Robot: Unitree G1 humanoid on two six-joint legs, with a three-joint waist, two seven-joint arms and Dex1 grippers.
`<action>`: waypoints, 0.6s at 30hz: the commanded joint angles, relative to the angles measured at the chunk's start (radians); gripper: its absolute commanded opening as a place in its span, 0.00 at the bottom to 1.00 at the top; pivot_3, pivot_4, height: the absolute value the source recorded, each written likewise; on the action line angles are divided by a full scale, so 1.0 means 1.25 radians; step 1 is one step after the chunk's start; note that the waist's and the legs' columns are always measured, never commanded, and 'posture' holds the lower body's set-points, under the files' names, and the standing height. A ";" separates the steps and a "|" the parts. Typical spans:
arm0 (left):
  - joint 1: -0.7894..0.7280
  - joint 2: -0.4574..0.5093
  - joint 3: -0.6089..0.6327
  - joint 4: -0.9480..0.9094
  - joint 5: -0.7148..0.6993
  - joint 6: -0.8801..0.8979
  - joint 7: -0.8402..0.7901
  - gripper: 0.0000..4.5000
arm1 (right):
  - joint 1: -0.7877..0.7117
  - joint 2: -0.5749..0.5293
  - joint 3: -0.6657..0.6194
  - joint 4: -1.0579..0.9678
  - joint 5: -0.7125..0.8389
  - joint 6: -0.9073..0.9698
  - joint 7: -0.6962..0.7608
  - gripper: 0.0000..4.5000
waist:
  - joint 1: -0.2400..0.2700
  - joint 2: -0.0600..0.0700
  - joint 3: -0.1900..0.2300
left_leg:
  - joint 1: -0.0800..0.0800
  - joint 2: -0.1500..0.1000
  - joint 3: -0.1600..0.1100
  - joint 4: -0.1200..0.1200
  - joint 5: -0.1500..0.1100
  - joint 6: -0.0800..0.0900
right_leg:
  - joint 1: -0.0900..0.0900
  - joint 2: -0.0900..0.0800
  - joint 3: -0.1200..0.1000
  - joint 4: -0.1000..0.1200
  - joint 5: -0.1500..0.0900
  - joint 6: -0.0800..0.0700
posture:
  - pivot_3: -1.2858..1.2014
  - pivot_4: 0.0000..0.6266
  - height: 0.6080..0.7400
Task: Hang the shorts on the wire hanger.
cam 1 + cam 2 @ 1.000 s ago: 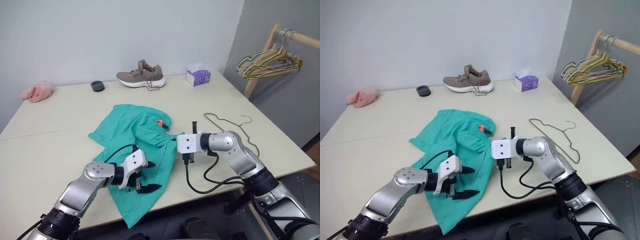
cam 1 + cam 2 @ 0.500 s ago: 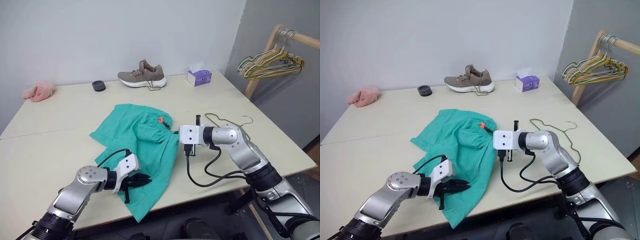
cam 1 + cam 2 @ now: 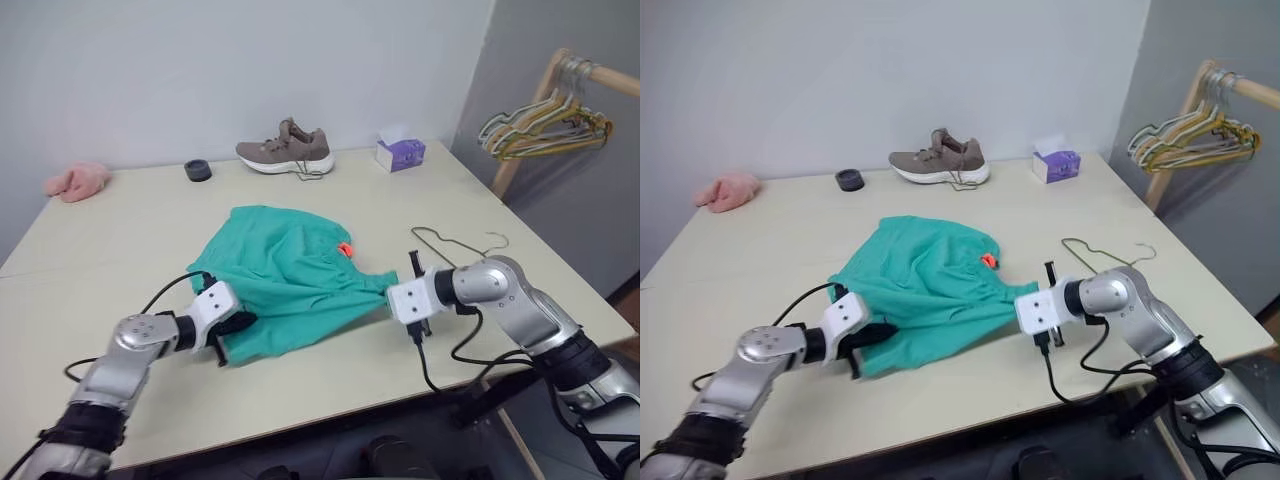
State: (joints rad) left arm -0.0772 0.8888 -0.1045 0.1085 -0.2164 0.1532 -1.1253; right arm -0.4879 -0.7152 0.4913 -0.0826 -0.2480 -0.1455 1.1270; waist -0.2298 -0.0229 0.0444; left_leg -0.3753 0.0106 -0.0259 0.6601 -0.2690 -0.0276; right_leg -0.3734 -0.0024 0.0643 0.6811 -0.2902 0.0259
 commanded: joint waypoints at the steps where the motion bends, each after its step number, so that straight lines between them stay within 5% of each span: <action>1: 0.087 0.104 -0.006 -0.101 -0.062 0.069 -0.168 0.01 | 0.025 -0.016 -0.006 -0.069 0.031 0.001 0.038 0.00 | -0.004 0.001 0.001 | 0.000 0.000 0.000 0.000 0.000 0.000 | 0.000 0.000 0.000 0.001 0.000 0.000 | 0.44 0.00 1.00; 10: 0.223 0.260 0.039 -0.226 -0.116 0.117 -0.303 0.01 | 0.107 -0.072 -0.008 -0.186 0.115 0.117 0.145 0.00 | 0.017 0.003 0.003 | 0.008 0.001 0.000 0.000 0.000 0.000 | 0.004 0.001 -0.001 0.000 -0.004 0.002 | 0.44 0.00 1.00; 18: 0.223 0.235 0.048 -0.259 -0.130 0.160 -0.269 0.01 | 0.117 -0.079 0.008 -0.223 0.108 0.202 0.168 0.00 | 0.028 0.003 0.003 | 0.009 0.001 0.001 0.000 0.000 0.000 | 0.003 0.001 -0.001 0.001 -0.004 0.002 | 0.44 0.00 1.00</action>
State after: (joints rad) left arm 0.2040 1.1760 -0.0728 -0.1764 -0.3528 0.3246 -1.4636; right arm -0.3310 -0.8129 0.5071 -0.3248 -0.1267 0.0841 1.3226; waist -0.1945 -0.0196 0.0485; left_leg -0.3646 0.0123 -0.0252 0.6602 -0.2689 -0.0273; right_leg -0.3692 -0.0002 0.0637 0.6820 -0.2955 0.0284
